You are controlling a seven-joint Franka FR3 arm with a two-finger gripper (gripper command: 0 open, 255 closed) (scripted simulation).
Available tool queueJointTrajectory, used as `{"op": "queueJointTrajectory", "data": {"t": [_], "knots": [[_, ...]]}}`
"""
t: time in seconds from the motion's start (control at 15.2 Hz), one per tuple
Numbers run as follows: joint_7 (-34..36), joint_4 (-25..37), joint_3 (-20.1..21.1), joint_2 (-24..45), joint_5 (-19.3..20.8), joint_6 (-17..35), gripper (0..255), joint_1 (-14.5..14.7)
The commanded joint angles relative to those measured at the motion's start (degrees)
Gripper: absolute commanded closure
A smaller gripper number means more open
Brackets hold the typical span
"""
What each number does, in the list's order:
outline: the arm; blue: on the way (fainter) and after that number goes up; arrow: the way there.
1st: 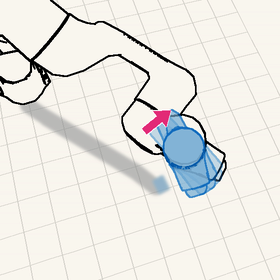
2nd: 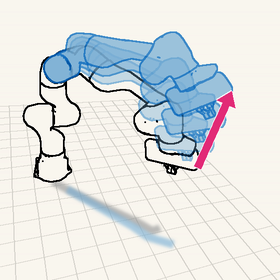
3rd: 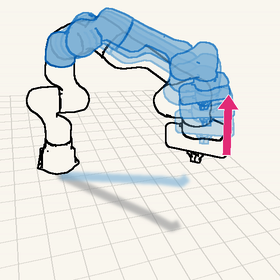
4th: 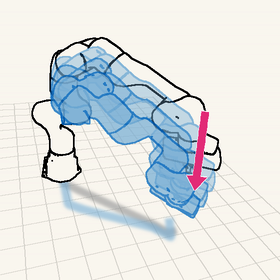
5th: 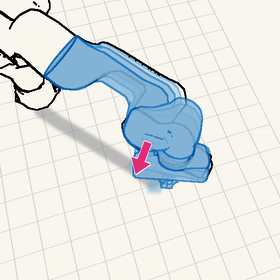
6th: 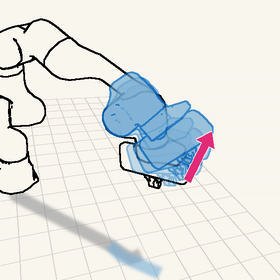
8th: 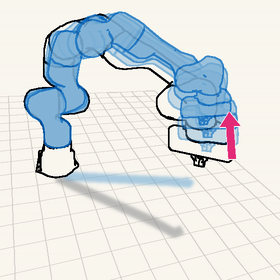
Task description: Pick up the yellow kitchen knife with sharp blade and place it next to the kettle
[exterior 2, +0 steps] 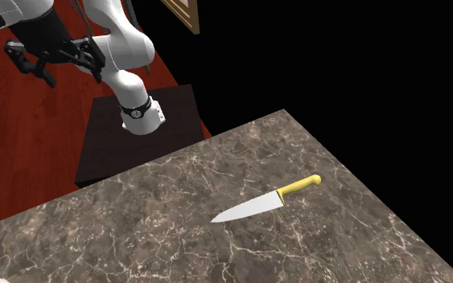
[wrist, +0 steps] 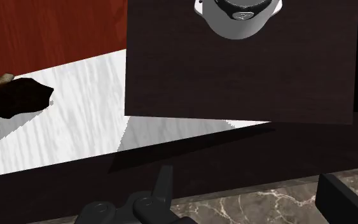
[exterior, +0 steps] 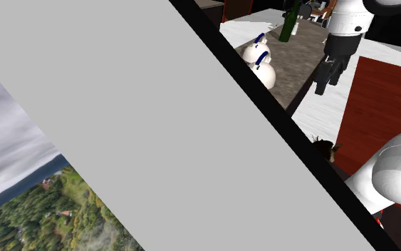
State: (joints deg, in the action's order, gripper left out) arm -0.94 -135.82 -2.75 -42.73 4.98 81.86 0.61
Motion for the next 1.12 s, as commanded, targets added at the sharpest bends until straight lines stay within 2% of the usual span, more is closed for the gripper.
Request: {"op": "queueJointTrajectory", "data": {"t": [0.0, 0.53, 1.06], "knots": [[0.0, 0.0, 0.0, 0.0, 0.0, 0.0, 0, 0.0], [18.7, -3.6, 10.5, 2.2, -10.0, 7.1, 0, 1.1], [36.5, -1.7, 20.9, 11.2, -17.1, 16.7, 0, 1.5]]}}
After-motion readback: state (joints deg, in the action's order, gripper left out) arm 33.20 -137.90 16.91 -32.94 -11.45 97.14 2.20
